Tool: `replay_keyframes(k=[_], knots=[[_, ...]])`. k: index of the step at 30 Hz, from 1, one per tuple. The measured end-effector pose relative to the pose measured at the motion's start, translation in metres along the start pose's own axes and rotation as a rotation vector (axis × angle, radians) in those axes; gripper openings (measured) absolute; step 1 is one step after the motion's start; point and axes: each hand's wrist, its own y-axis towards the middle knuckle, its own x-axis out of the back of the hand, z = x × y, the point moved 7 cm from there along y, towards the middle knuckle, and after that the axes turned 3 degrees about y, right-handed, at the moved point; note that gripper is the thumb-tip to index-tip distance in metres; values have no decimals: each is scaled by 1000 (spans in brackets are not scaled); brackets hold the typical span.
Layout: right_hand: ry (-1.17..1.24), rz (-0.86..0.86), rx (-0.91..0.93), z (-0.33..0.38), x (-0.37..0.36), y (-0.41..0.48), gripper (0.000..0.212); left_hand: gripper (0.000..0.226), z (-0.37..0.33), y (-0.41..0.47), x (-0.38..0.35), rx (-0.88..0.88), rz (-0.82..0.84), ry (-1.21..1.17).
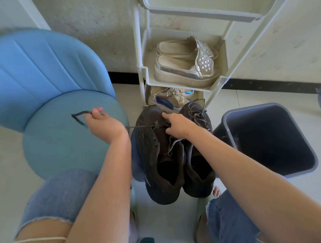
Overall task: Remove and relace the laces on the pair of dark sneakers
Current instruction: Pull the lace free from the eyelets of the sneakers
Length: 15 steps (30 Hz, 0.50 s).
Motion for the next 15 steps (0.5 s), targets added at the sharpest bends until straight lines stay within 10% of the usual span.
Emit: replay_keyframes(k=[5,9,15], knots=[[-24,-7,-36,-4,-1,0,60,21,-29,2,8,-138,-93,-47],[-194,-111,54,12,11,-3,62,22,-21,-1,-21,-109,215,201],[1084,10,116,62,30,-6,47,22,-12,-74,-77,-373,961,466]])
